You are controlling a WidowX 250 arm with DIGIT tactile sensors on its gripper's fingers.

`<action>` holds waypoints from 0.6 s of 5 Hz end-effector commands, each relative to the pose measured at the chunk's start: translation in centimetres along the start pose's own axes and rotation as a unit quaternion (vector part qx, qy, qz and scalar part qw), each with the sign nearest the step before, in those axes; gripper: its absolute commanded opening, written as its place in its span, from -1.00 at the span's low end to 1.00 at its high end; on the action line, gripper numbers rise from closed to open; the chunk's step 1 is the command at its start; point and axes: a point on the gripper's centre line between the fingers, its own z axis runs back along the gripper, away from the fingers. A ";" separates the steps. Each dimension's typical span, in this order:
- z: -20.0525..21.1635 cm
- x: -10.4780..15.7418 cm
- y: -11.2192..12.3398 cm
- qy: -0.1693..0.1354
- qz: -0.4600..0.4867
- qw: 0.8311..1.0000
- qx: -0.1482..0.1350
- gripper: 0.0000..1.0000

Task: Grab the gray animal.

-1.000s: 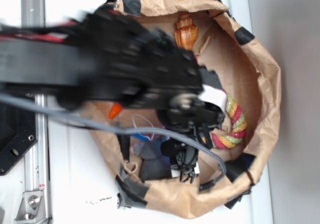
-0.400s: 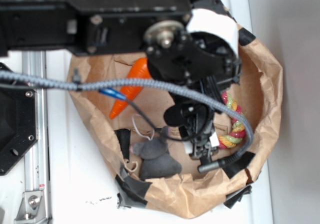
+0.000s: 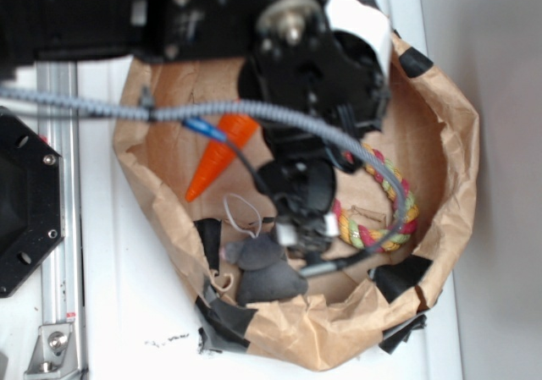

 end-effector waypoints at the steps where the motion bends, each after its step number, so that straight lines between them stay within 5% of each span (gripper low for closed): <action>1: -1.1 -3.8 -0.3 0.030 -0.026 0.999 -0.019 1.00; 3: -3.6 -5.4 -0.9 0.058 -0.043 0.996 -0.044 1.00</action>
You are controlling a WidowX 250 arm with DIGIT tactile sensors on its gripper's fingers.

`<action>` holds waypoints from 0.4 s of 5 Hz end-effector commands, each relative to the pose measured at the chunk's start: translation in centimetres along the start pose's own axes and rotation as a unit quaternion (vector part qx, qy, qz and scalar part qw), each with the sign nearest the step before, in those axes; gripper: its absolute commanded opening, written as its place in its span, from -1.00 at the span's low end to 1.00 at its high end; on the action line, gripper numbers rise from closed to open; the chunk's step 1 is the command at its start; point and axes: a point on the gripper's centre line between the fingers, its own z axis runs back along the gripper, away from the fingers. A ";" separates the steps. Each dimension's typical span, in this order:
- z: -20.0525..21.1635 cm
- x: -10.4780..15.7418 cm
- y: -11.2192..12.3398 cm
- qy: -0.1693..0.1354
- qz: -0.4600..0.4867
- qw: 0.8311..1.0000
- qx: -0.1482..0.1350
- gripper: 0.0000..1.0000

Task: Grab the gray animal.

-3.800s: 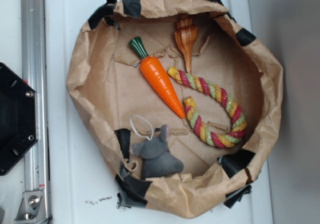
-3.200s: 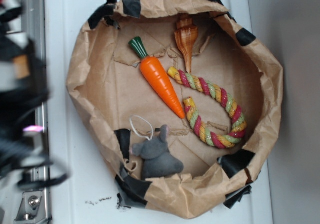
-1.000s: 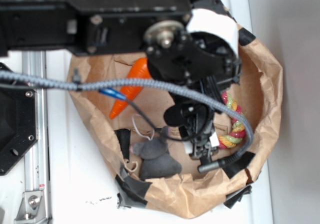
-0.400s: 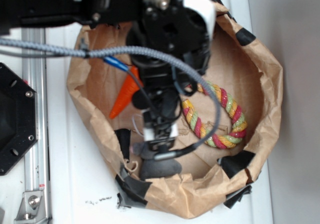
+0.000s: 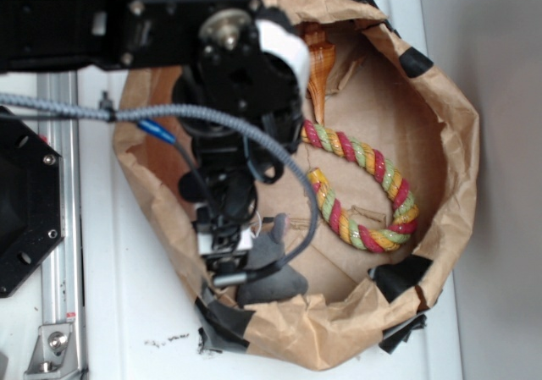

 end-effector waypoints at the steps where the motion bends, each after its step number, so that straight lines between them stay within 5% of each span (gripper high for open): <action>1: -2.7 -1.9 -1.2 -0.025 -0.012 1.000 0.004 1.00; 2: -5.3 2.3 -2.0 -0.047 -0.010 0.999 -0.002 1.00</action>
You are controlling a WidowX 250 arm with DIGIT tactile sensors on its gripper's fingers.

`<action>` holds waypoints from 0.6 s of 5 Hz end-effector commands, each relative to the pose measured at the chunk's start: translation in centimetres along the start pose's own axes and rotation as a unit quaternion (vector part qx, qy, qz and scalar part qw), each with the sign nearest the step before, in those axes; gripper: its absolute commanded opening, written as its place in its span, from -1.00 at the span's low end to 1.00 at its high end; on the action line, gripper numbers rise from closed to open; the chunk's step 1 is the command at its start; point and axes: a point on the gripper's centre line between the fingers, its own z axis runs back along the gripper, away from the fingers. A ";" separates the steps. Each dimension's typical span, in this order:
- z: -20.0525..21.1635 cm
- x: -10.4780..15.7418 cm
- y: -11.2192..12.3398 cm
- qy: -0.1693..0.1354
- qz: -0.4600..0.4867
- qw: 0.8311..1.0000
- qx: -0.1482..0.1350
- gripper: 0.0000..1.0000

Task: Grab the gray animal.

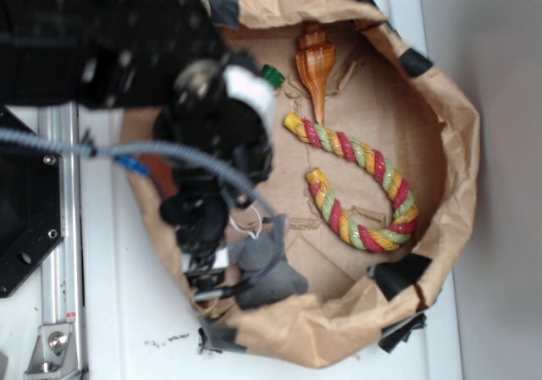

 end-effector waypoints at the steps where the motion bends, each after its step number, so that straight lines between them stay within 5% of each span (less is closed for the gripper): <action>1: -4.3 4.6 -2.8 -0.056 -0.019 0.998 0.002 1.00; 2: -5.9 5.2 -3.8 -0.025 -0.037 0.999 -0.002 0.88; 3: -5.9 4.7 -4.0 -0.001 -0.039 0.999 0.000 -1.00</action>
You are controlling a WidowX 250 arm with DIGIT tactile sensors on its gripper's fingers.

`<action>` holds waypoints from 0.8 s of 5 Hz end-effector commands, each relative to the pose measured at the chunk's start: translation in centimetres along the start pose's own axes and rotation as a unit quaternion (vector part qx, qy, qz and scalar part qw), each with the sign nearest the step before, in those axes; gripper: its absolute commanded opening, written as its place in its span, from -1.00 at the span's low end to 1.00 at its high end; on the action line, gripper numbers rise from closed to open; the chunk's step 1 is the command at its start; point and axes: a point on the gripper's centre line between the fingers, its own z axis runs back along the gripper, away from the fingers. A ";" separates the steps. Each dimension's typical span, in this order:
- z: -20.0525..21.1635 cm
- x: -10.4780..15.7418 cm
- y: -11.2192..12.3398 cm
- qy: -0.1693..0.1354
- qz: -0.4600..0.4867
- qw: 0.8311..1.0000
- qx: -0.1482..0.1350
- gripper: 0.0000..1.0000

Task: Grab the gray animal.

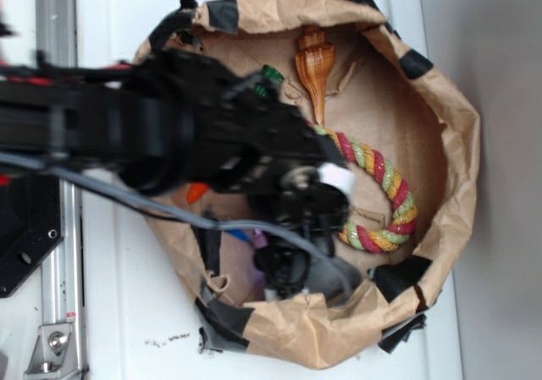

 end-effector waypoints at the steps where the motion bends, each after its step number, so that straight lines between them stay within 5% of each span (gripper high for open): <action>1: 0.6 -1.5 -2.0 0.010 -0.034 0.999 0.013 -1.00; 3: 9.3 -1.3 -1.0 -0.091 -0.008 0.995 0.041 -1.00; 4: 12.6 -1.7 -0.4 -0.114 0.014 0.993 0.038 -1.00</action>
